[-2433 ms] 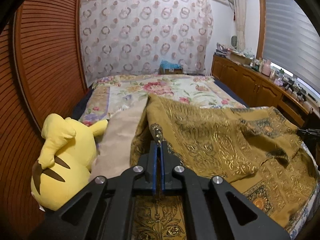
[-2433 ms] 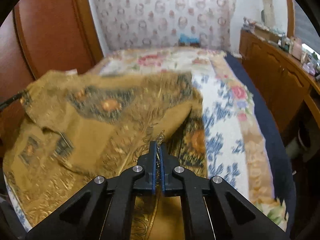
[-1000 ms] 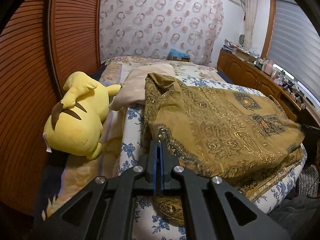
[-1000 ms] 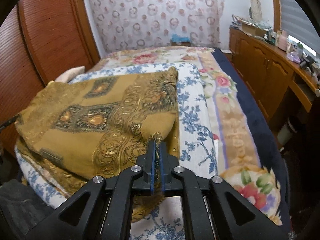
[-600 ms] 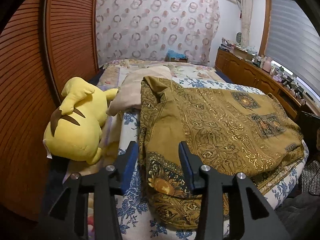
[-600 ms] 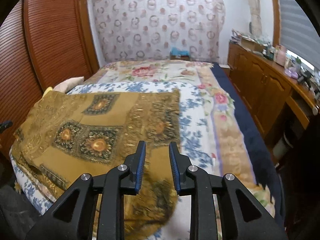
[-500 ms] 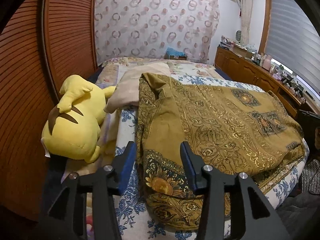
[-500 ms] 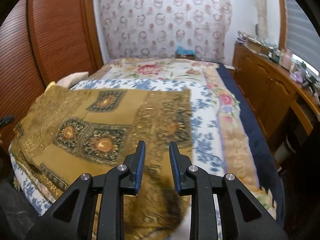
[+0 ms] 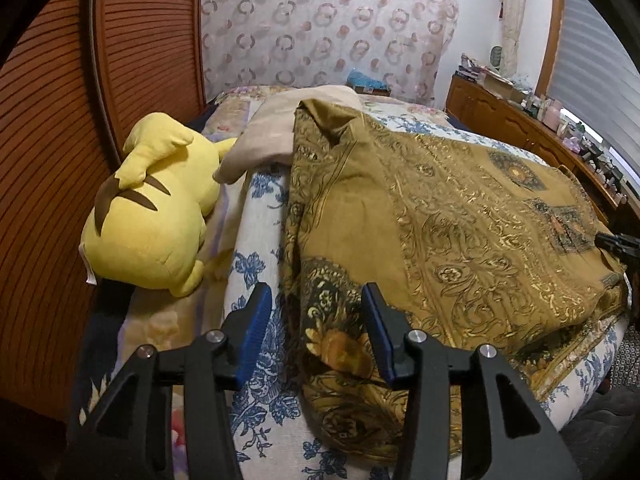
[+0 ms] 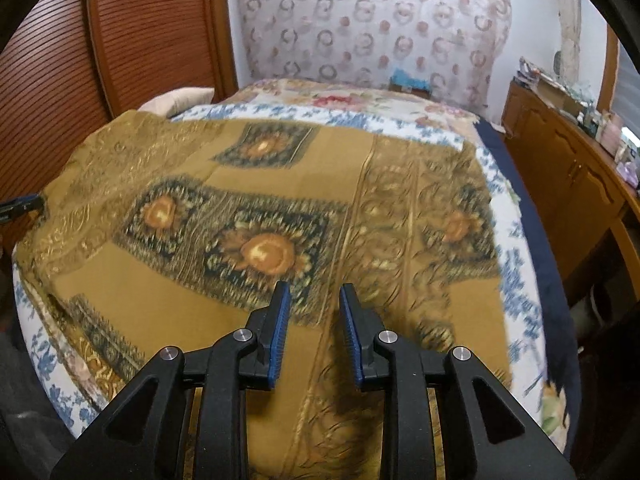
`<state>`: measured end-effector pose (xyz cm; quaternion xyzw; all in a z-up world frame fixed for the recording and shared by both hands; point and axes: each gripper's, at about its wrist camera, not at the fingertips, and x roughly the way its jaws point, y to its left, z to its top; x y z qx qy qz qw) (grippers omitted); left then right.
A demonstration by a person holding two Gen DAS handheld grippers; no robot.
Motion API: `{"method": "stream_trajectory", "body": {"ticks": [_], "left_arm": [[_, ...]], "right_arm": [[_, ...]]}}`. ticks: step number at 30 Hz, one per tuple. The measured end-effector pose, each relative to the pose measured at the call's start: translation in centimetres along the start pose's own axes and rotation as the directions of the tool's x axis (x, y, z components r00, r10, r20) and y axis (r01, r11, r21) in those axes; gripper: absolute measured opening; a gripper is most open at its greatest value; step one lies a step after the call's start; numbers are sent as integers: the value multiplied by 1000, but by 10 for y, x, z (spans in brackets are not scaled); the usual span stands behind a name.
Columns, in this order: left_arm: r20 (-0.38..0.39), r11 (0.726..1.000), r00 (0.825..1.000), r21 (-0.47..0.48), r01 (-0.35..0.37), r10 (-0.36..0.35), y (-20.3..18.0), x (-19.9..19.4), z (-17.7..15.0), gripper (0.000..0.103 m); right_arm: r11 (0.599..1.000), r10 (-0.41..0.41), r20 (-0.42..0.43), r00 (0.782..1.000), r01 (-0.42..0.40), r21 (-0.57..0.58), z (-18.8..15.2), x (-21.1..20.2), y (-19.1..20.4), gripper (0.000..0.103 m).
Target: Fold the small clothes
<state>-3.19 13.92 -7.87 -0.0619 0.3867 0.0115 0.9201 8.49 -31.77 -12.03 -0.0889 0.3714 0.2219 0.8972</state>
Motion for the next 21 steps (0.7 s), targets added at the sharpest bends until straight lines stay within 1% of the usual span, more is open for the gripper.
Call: {"method": "stream_trajectory", "body": {"ticks": [3,4,6,10,13,16,18,21], "left_arm": [[-5,1000,1000,0,0,0,-1,2,-2,45],[-7,1000,1000,2,-1,1,-1,2,-3,45],[-11,1000,1000,2,-3,3,-1,3,-5,45],[-14,1000,1000,0,-1,1,0,3,-7,45],[-19,1000,1000,0,-2,2,0,5,-8,45],[-25,1000,1000,3,-6,6,0,6,-8,45],[-34,1000,999,2,-6,6,0,8,-9,45],[-29,1000,1000,5,-10,10,0,8,-9,45]], "right_arm": [[1000,-8,-19,1000,8,-17,-15,2,8,25],[1000,-16,-3,1000,16,-21,-18,-1,10,25],[1000,27,-7,1000,-27,0,-23,-4,11,27],[1000,-7,21,1000,7,-3,-33,-10,19,28],[1000,-10,48,999,9,20,-39,-13,23,31],[1000,-4,73,997,2,29,-44,-15,23,31],[999,4,75,997,-7,36,-43,-15,22,31],[1000,-9,67,998,8,16,-41,-15,24,32]]}}
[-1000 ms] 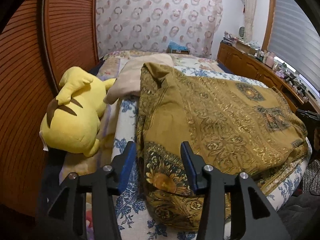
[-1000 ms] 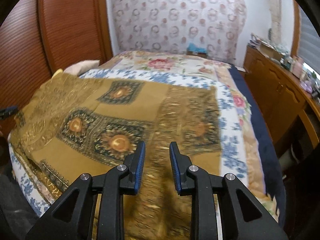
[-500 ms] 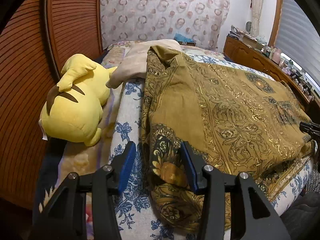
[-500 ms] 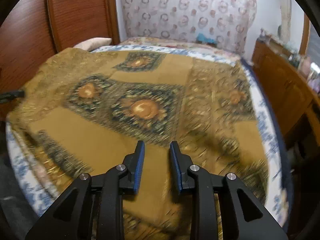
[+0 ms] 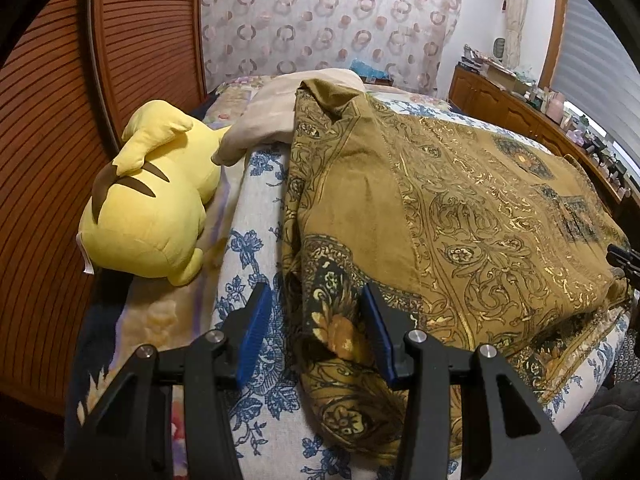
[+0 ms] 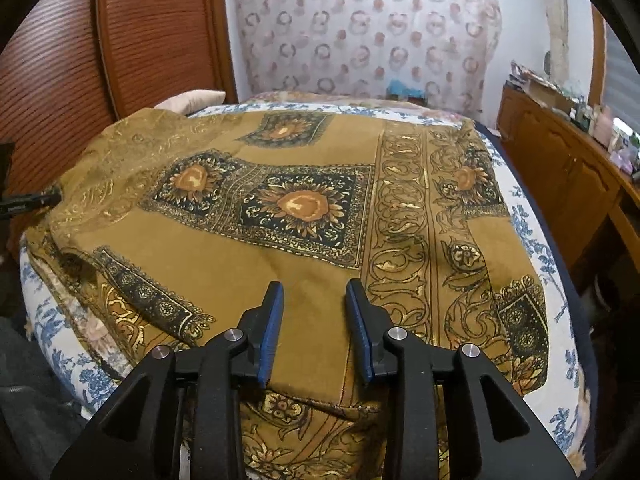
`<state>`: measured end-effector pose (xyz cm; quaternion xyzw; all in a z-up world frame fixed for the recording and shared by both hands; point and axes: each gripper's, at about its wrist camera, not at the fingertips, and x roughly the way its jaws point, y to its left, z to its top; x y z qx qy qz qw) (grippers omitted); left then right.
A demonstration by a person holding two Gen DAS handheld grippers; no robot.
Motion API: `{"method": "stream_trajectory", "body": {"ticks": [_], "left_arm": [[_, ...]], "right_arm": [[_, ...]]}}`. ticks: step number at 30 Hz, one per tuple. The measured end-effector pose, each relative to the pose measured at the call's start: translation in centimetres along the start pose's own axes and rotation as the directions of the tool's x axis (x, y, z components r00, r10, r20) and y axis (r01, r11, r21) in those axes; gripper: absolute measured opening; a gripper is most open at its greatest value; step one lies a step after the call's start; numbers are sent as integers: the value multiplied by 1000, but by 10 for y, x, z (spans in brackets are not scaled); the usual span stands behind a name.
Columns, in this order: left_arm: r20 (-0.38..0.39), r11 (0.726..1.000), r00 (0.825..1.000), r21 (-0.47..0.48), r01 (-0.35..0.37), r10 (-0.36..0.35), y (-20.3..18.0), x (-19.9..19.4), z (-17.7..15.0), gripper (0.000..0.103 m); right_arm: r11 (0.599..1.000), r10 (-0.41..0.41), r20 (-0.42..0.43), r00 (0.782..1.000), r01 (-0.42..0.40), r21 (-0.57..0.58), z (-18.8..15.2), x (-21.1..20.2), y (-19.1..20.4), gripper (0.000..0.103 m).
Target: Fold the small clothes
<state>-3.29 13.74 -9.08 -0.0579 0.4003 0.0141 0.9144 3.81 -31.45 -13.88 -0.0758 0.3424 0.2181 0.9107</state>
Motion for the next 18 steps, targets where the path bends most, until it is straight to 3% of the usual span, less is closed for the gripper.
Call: {"method": "stream_trajectory", "body": {"ticks": [5,10,13,15,18], "left_arm": [[-4,1000,1000,5,0,0,1,-2,-1,45],[-4,998,998,-13,56,-57,2,-7,-5,43],[3,998,999,-15,53,-53,0,-7,-5,34],[5,998,998,-9,67,-67,-1,-6,-5,4],[37,988,987,-4,156,-156,-11,-15,5,1]], "right_arm": [[1000,-5,-11,1000,5,-12,2,1,2,35],[1000,-8,-2,1000,8,-14,2,2,1,36],[1000,-6,0,1000,6,-12,2,3,1,37],[1000,-9,-2,1000,9,-16,2,3,1,43],[1000,-18,-2,1000,18,-14,2,4,0,55]]}}
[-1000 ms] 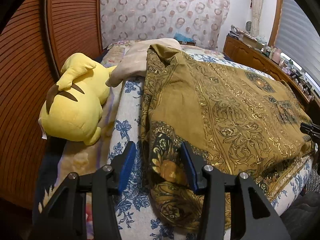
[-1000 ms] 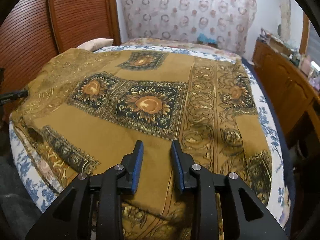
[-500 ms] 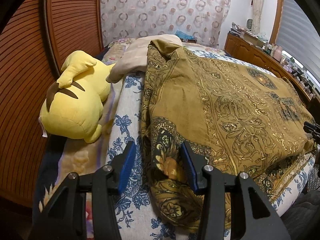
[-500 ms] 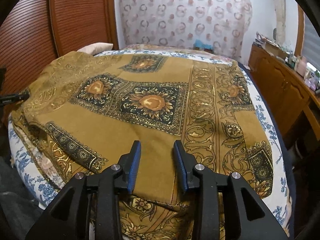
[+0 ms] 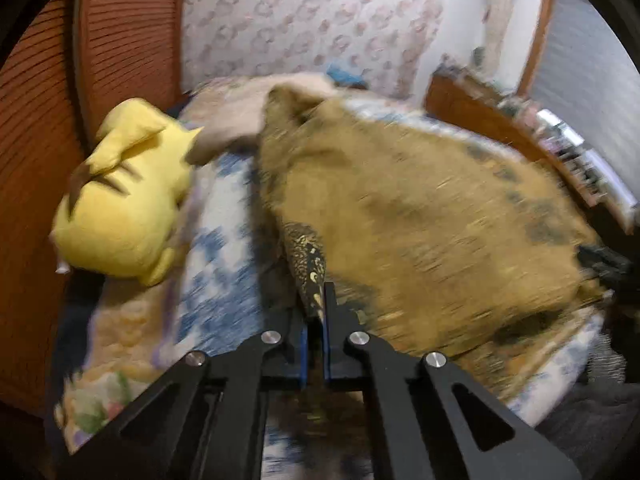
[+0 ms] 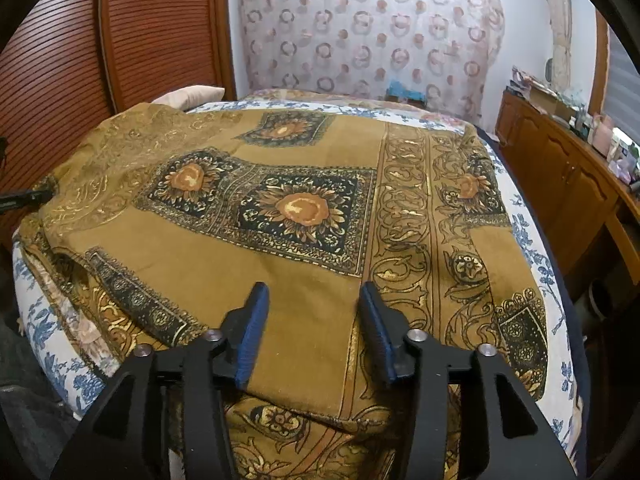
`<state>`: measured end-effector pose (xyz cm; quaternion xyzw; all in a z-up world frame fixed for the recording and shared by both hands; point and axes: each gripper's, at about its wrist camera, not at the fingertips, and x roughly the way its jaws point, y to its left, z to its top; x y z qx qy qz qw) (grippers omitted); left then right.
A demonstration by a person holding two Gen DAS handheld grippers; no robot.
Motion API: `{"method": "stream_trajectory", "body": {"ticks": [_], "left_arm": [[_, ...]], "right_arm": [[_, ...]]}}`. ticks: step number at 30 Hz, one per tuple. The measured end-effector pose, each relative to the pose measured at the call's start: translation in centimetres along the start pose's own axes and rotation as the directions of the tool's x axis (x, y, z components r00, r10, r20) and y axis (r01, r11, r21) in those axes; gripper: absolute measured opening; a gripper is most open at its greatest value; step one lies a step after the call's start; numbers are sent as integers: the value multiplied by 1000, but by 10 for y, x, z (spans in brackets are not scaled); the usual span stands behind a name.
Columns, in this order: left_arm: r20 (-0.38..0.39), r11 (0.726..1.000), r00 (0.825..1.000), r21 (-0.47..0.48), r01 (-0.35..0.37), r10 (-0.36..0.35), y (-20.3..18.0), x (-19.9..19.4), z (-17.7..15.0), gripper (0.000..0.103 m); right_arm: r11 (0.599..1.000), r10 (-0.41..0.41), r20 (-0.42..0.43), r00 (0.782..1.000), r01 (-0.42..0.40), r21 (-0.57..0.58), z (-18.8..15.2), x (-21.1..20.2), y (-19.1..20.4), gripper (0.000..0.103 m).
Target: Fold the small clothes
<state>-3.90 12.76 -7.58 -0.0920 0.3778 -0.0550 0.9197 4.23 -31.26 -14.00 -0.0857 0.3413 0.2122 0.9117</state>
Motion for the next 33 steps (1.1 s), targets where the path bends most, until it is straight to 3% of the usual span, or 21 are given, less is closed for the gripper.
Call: {"method": "stream_trajectory", "body": {"ticks": [5,13,22,33], "left_arm": [[76,996,996,79,30,-36,-29,-17,26,0],[153,979,980,179,98,-126,-78,-32,65,0],[224,940,941,288,183,-252,-135,-47,106,0],[235,887,907,396,238,-349,-196,-48,146,0]], "right_arm": [[1000,2,-11,1000,-2,-1,3,3,-2,64],[1000,7,-7,1000,-7,-1,3,2,-3,65],[1000,8,-2,1000,-8,-2,2,3,-3,65],[1000,8,-2,1000,-8,-2,2,2,-3,65]]}}
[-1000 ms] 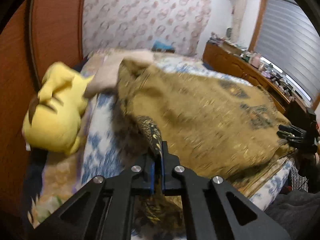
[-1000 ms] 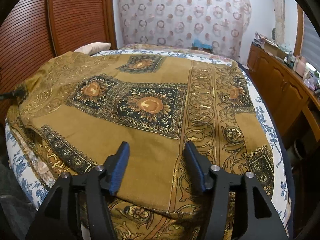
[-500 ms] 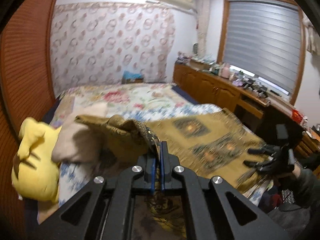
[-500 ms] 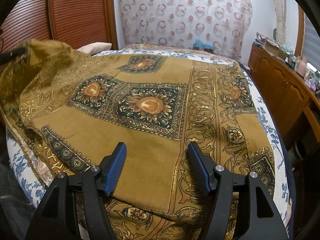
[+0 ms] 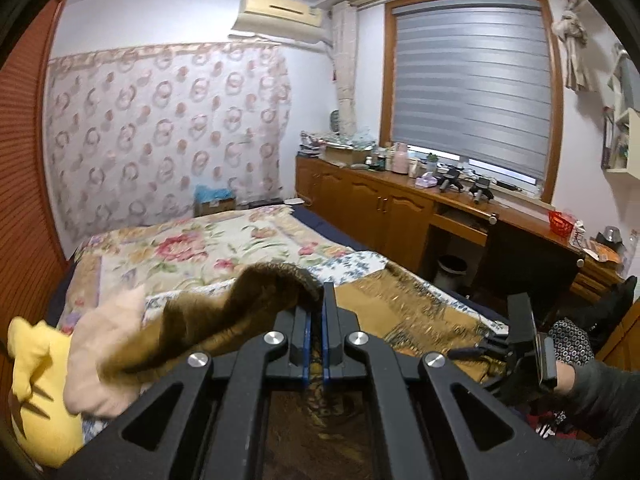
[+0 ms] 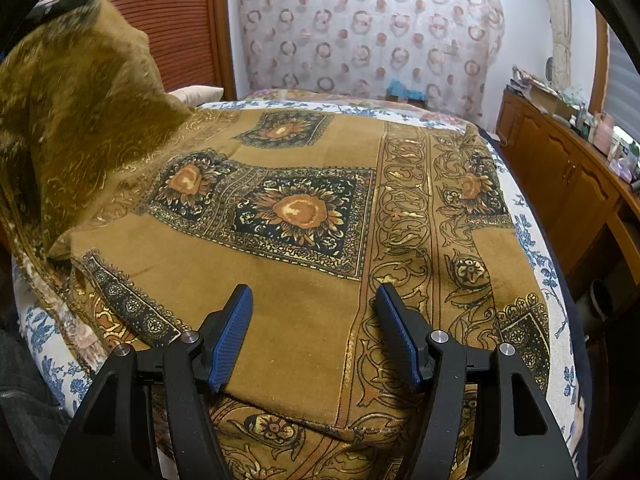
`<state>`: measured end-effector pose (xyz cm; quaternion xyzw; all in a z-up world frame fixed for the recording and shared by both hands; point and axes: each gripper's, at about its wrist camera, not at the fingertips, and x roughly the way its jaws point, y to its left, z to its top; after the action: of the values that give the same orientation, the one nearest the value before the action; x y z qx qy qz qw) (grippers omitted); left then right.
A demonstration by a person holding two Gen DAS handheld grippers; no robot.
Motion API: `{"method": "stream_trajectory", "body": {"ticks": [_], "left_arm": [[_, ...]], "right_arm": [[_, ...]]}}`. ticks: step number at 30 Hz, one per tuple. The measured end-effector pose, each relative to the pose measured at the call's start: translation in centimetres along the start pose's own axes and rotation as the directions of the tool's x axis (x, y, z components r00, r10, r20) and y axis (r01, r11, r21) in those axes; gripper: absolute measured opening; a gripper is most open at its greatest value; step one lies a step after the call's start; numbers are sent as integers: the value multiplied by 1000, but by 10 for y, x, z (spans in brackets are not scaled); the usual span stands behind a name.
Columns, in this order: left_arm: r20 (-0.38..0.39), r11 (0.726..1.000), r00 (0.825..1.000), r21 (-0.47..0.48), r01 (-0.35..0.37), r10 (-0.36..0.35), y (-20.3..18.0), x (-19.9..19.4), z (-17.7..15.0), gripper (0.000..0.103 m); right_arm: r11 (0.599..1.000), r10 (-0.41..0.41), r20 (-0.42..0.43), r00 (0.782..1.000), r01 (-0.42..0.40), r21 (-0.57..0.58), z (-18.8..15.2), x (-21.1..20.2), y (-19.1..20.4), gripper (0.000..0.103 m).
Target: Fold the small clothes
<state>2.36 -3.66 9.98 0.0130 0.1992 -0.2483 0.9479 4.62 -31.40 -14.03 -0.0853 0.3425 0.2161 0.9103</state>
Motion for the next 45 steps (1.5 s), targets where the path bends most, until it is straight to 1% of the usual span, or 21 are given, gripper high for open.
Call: {"method": "stream_trajectory", "body": {"ticks": [5,8,11,13,14,16,17,19,21,23,27,30,33,36,40,45], "left_arm": [[-17,999,999,28,39,-39,-18,20,12,0],[-27,998,998,34,50,-49,-26,30,12,0],[-59,997,996,37,69,-66,-34,42,7,1],[-83,994,992,45,99,-95,-38,48,2,6],[-92,994,991,44,102,-98,-41,50,0,12],[-103,995,991,40,88,-83,-43,50,-4,25],[-103,996,991,38,85,-81,-43,50,-5,37],[-100,997,992,29,75,-72,-43,46,-8,41],[-96,998,993,20,63,-61,-39,41,-11,48],[-90,999,995,9,43,-42,-31,36,-15,52],[-98,1000,995,-25,1,-4,-15,31,-28,53],[-110,999,994,-43,-31,26,-3,29,-40,53],[-132,995,988,-51,-87,79,9,28,-55,53],[-160,993,984,-76,-90,77,21,28,-71,53],[-189,985,974,-96,-141,121,33,28,-88,53],[-205,979,969,-119,-166,140,44,27,-99,53]], "right_arm": [[1000,0,0,1000,0,1,0,0,0,66],[1000,-9,0,1000,9,-1,0,-1,1,65],[1000,-4,-12,1000,4,21,2,-5,-1,65],[999,20,-18,1000,-19,41,4,-11,-5,65],[999,22,-9,1000,-21,46,6,-15,-7,65],[999,9,16,1000,-10,45,11,-25,-10,65],[999,2,27,1000,-3,43,13,-28,-10,65],[999,-8,55,998,5,44,21,-37,-13,65],[999,-14,78,997,10,45,28,-42,-14,66],[999,-11,97,995,8,39,37,-46,-13,65],[1000,0,113,994,-2,20,51,-44,-9,65],[1000,22,99,995,-22,-3,56,-35,-2,66],[998,49,56,997,-48,-29,57,-18,7,65],[995,86,6,996,-85,-50,53,-2,15,65],[989,115,-58,992,-120,-86,49,18,28,65],[984,120,-89,989,-130,-120,48,27,38,65]]}}
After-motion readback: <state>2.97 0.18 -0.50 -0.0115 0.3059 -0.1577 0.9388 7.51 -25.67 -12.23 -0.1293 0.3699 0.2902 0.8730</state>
